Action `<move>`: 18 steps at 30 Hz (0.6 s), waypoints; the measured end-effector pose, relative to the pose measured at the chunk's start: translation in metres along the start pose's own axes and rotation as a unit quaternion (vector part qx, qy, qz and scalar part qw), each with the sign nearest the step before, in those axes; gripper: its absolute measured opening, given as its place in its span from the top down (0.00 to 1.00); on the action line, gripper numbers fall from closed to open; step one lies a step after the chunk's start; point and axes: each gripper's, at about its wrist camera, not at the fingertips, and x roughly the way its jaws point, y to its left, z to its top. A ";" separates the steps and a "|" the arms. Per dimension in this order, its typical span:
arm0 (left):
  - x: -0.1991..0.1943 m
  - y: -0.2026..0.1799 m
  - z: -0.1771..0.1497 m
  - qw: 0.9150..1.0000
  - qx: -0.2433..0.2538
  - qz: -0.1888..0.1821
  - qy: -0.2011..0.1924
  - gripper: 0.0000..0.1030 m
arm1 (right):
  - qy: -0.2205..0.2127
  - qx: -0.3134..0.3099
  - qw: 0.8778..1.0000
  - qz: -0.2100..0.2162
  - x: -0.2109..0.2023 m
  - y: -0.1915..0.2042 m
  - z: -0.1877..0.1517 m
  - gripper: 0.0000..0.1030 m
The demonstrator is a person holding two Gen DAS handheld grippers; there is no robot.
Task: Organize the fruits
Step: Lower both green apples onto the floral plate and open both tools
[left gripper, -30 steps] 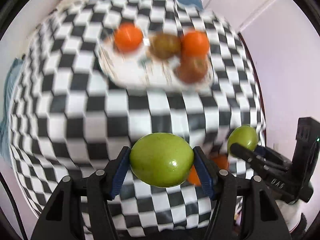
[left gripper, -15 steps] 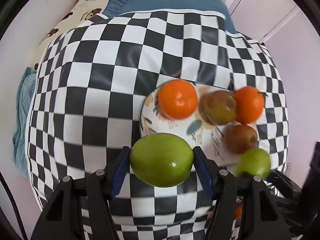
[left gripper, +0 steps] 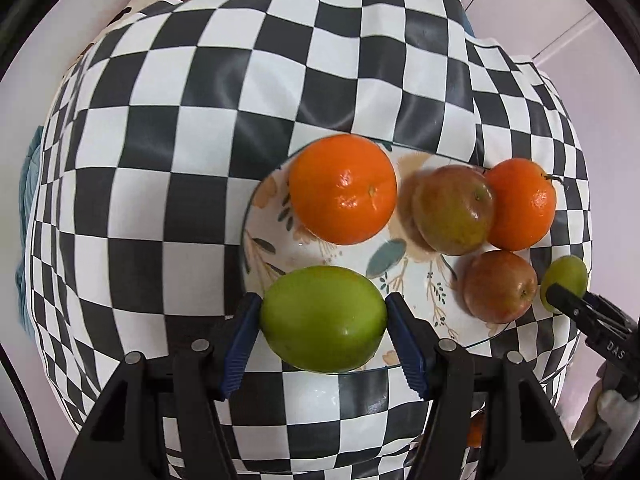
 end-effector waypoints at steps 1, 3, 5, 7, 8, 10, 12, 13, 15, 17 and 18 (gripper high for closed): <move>0.001 -0.001 0.001 1.000 0.000 0.000 0.001 0.41 | 0.005 -0.004 1.000 -0.003 0.004 0.001 0.002 0.40; 0.002 -0.002 0.002 1.000 -0.001 0.001 0.001 0.41 | 0.010 -0.019 1.000 -0.007 0.009 0.005 0.007 0.40; 0.003 -0.002 0.006 1.000 -0.003 0.002 0.002 0.41 | 0.017 -0.034 0.999 -0.015 0.016 0.012 0.013 0.40; 0.004 -0.002 0.009 1.000 -0.007 -0.001 0.005 0.41 | 0.029 -0.033 0.999 -0.013 0.024 0.015 0.021 0.39; 0.004 -0.002 0.011 1.000 -0.011 -0.002 0.007 0.40 | 0.034 -0.032 0.999 -0.014 0.027 0.015 0.023 0.39; 0.005 -0.002 0.012 1.000 -0.017 -0.010 0.017 0.40 | 0.048 -0.021 0.999 -0.005 0.029 0.011 0.027 0.36; 0.009 -0.002 0.014 0.999 -0.027 -0.027 0.024 0.41 | 0.047 0.004 0.999 0.025 0.027 0.003 0.031 0.23; 0.009 -0.001 0.014 0.998 -0.033 -0.037 0.023 0.41 | 0.045 0.015 0.998 0.038 0.026 0.000 0.033 0.20; 0.008 0.000 0.015 0.998 -0.040 -0.046 0.022 0.35 | 0.046 0.031 0.997 0.059 0.025 -0.005 0.034 0.20; 0.005 0.000 0.017 0.998 -0.040 -0.050 0.015 0.29 | 0.044 0.045 0.996 0.064 0.023 -0.008 0.035 0.20; 0.003 -0.001 0.016 0.998 -0.038 -0.049 0.012 0.27 | 0.043 0.048 0.996 0.062 0.023 -0.010 0.036 0.20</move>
